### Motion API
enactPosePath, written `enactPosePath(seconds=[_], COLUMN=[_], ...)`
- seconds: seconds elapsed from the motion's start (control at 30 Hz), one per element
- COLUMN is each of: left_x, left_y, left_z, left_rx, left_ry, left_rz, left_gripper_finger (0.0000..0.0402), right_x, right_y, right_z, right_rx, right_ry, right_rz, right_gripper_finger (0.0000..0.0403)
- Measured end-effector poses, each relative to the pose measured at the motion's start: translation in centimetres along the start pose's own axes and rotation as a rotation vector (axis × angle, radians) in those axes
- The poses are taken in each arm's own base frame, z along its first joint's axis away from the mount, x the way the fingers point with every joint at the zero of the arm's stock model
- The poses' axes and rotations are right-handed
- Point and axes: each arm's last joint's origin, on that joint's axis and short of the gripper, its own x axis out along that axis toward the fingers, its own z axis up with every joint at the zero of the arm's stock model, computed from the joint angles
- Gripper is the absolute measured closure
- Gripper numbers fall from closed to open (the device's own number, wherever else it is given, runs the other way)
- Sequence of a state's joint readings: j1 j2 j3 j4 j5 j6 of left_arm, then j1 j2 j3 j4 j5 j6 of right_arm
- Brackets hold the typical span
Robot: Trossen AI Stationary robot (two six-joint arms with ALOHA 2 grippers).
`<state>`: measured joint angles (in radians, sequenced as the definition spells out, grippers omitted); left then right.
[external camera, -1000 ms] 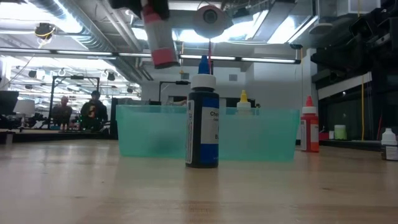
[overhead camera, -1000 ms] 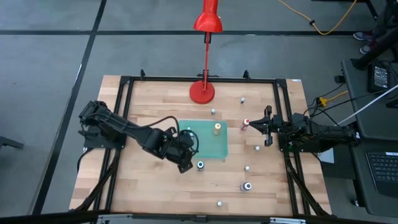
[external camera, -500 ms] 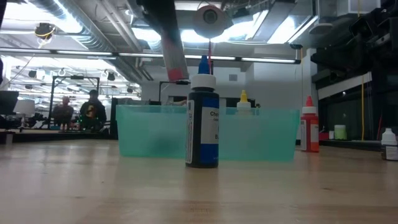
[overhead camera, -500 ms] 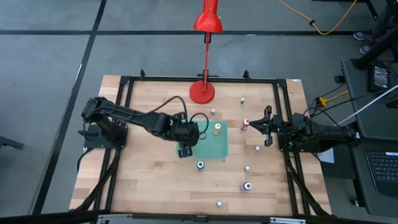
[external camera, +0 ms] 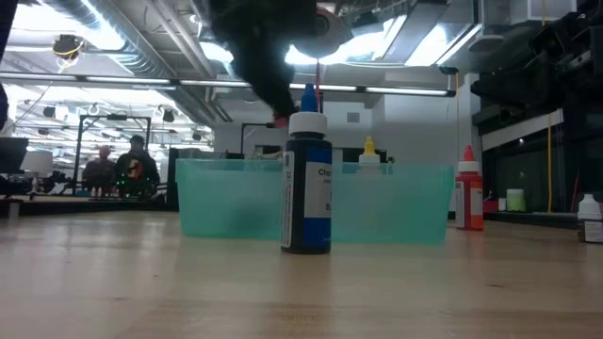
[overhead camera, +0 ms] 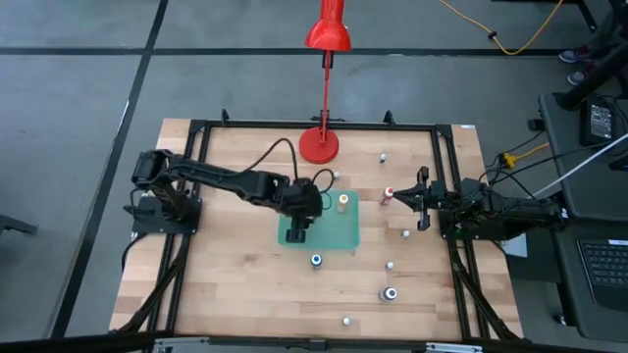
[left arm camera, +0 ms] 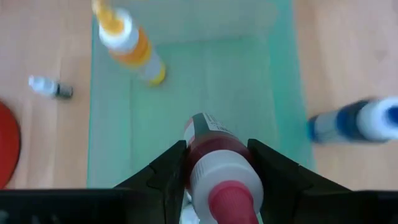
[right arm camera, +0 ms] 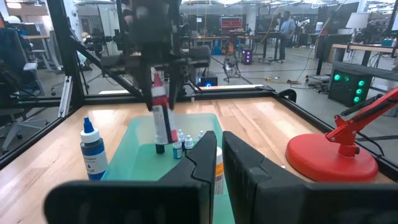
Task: Pick & Place food coloring
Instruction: Put the large pink food coloring bottle into the green bin
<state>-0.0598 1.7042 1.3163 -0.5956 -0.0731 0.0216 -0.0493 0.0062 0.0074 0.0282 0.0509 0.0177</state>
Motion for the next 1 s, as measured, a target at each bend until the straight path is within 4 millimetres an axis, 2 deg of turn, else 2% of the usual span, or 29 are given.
enactPosePath(seconds=[0.1,0.27,0.5,0.77,1.0], left_x=[-0.3,0.6,1.8,4.5,5.7], left_y=[1.2,3.9,5.8,6.5,6.9], left_z=[0.5,0.5,1.2,2.5,2.3], left_rx=[0.008,-0.035,-0.023,-0.019,-0.027], left_ry=[-0.019,-0.005,-0.006,0.019,0.055], left_rz=[-0.010,-0.036,-0.050,-0.066,-0.060], left_gripper_finger=[0.0255,0.0256,0.0256,0.0256,0.0256], right_x=[0.0,0.0,0.0,0.0,0.0], right_y=[0.0,0.0,0.0,0.0,0.0], right_z=[0.0,0.0,0.0,0.0,0.0], right_rx=[0.000,0.000,0.000,0.000,0.000], right_ry=[0.000,0.000,0.000,0.000,0.000], right_rz=[0.000,0.000,0.000,0.000,0.000], right_gripper_finger=[0.0372,0.0372,0.0372,0.0372,0.0372])
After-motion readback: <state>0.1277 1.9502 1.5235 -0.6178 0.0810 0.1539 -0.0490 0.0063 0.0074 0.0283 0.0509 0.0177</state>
